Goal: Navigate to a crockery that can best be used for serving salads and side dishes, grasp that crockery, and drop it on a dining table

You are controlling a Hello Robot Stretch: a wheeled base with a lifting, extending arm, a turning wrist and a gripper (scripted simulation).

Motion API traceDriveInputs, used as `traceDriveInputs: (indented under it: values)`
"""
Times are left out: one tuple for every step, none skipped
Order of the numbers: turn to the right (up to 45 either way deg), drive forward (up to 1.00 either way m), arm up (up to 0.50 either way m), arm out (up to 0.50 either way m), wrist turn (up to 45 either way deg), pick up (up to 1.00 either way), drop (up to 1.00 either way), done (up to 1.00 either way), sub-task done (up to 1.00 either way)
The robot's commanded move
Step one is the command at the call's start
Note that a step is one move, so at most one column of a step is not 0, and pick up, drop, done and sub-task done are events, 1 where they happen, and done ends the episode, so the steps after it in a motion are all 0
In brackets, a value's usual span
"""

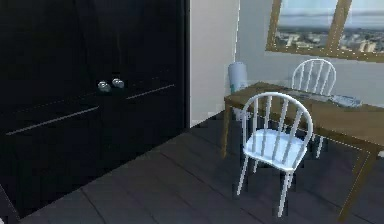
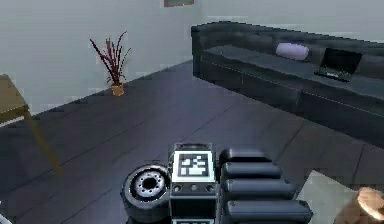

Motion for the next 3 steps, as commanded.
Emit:
traceDriveInputs:
  values:
    - [0.0, 1.0, 0.0, 0.0, 0.0, 0.0, 0.0, 0.0, 0.0]
    - [3.0, 0.0, 0.0, 0.0, 0.0, 0.0, 0.0, 0.0, 0.0]
    - [0.0, 0.25, 0.0, 0.0, 0.0, 0.0, 0.0, 0.0, 0.0]
